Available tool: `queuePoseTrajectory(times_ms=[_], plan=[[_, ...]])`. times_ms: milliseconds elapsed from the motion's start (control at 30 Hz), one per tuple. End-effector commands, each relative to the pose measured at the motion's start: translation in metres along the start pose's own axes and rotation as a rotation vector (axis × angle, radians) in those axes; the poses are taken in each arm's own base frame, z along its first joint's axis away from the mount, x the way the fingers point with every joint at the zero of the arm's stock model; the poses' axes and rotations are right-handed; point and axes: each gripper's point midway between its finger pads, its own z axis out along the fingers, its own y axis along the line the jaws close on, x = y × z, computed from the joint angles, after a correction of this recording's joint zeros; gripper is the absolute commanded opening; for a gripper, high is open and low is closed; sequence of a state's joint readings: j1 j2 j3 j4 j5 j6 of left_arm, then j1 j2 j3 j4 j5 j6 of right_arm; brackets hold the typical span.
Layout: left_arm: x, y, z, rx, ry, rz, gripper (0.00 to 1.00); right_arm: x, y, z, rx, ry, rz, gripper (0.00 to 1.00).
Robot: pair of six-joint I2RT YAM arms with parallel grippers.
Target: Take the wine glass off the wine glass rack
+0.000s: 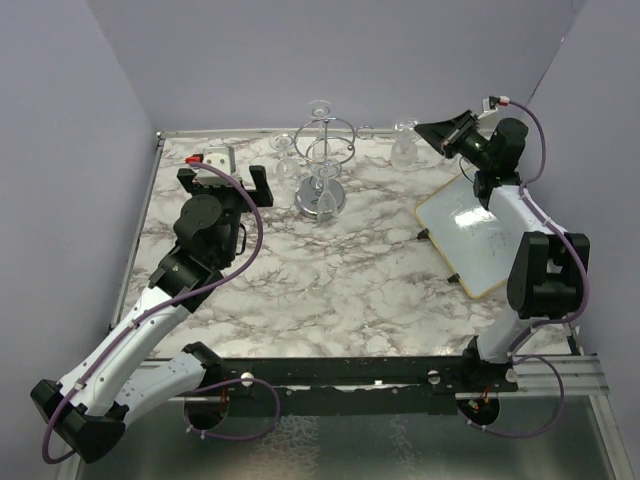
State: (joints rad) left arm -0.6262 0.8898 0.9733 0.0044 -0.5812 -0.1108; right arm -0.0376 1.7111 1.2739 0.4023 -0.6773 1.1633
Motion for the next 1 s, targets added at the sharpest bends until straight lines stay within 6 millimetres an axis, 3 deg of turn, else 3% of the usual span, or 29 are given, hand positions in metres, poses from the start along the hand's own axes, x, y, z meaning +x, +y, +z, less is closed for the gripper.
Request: queuePoseTrajectory(times_ms=[0,333,633,733,967], plan=[[-0.01,-0.007,-0.001,0.032,-0.012,-0.025,0.99,0.031,0.056,-0.024,-0.279,0.124,-0.259,0.01],[0.002,-0.017,0.006,0.056,0.021,-0.021,0.99,0.094,0.029,-0.084,-0.207,0.119,-0.697,0.01],[0.013,-0.029,0.01,0.095,0.057,-0.03,0.99,0.209,0.022,-0.142,-0.468,0.262,-0.842,0.01],[0.029,-0.033,0.007,0.119,0.114,-0.029,0.99,0.243,0.026,-0.16,-0.562,0.307,-0.907,0.01],[0.064,-0.046,-0.021,0.221,0.288,-0.113,0.99,0.284,0.038,-0.192,-0.753,0.324,-1.229,0.01]])
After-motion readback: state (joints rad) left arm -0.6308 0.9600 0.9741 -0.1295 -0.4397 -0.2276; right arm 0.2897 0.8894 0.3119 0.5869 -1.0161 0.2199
